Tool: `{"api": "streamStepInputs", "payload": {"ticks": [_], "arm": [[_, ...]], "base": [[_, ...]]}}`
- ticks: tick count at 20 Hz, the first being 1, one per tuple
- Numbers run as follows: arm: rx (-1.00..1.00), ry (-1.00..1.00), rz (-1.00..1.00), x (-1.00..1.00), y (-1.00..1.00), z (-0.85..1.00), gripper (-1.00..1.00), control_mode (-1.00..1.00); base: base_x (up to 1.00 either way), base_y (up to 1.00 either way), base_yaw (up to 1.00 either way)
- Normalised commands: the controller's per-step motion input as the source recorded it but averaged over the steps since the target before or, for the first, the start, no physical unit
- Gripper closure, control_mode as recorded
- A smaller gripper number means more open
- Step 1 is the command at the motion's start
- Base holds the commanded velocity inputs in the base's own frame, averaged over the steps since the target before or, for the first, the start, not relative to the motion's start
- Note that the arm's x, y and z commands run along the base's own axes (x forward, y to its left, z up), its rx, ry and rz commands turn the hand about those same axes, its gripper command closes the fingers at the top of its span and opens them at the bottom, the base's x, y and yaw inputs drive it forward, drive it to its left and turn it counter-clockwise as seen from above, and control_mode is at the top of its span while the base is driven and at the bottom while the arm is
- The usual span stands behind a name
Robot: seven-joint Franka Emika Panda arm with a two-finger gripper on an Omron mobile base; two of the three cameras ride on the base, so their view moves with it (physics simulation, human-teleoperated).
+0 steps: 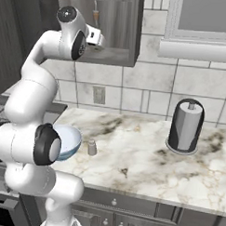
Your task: Retrieve the bottle and the shaker from the cabinet and place them next to the mixing bowl on the counter. Then add garlic from the fridge to the mixing bowl.
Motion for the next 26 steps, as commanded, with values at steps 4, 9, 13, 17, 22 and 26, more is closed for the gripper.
{"api": "streamStepInputs", "payload": {"ticks": [4,9,13,17,22,26], "arm": [[0.0,0.0,0.0,0.38,0.0,0.0,-1.0,-1.0],[-0.01,0.0,0.0,0.25,0.0,0.0,-1.0,-1.0],[-0.01,0.0,0.0,0.21,0.0,0.0,-1.0,-1.0],[0.0,0.0,0.0,0.19,0.0,0.0,-1.0,-1.0],[0.0,0.0,0.0,0.18,0.03,-0.02,-1.0,-1.0],[-0.01,0.0,0.0,0.15,0.07,-0.04,-1.0,-1.0]], "base": [[0.0,0.0,0.0],[0.0,0.0,0.0],[0.0,0.0,0.0],[0.0,0.0,0.0],[0.0,0.0,0.0],[0.0,0.0,0.0]]}}
